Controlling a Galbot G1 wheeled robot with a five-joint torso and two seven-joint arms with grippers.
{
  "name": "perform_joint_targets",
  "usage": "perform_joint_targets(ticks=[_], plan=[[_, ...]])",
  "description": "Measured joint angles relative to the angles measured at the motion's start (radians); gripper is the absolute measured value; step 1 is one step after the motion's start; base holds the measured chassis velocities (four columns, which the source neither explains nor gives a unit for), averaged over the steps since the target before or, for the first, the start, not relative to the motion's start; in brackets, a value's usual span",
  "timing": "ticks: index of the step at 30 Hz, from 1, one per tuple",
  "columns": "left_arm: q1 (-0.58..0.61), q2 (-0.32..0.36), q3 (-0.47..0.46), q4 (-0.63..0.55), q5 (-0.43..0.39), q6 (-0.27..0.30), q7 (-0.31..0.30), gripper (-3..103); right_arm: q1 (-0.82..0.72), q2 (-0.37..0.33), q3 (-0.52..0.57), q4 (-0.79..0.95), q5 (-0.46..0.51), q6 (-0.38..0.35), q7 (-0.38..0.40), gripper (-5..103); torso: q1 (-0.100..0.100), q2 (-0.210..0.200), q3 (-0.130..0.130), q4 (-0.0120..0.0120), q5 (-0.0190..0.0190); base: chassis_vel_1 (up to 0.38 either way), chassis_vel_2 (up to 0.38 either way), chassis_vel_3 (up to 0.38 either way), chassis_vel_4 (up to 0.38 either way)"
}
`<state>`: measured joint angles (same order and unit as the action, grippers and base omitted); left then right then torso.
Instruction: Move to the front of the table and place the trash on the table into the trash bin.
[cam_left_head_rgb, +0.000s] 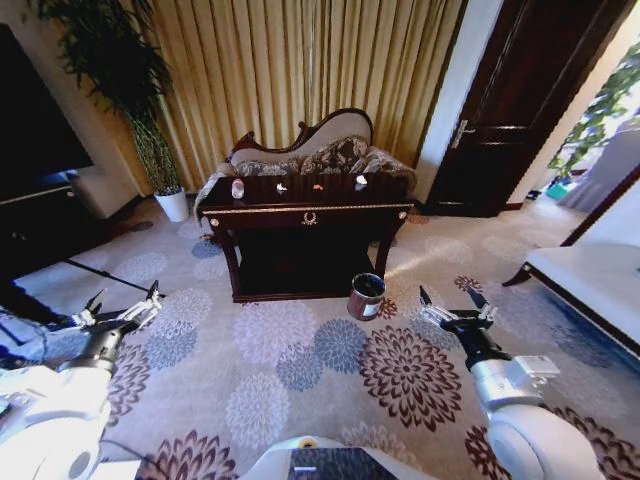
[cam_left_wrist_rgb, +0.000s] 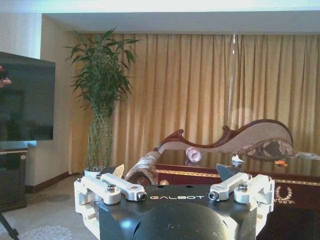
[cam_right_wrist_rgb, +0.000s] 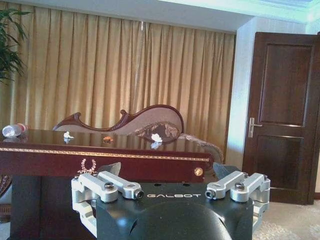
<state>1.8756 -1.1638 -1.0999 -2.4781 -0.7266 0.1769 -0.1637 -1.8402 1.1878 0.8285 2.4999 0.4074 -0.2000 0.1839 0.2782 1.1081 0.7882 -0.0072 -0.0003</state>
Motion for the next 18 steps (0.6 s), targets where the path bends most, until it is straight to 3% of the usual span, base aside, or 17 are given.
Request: perform_joint_targets(ticks=[18], plan=[[0.001,0.0,-0.001,0.004,0.001,-0.002,0.009,100,0.008,0.0,-0.003,0.0,0.0,0.002,-0.003,100,0.0,0.0,0.0,-0.0001,0.0004,-0.112,0.123,0.116,-0.12]])
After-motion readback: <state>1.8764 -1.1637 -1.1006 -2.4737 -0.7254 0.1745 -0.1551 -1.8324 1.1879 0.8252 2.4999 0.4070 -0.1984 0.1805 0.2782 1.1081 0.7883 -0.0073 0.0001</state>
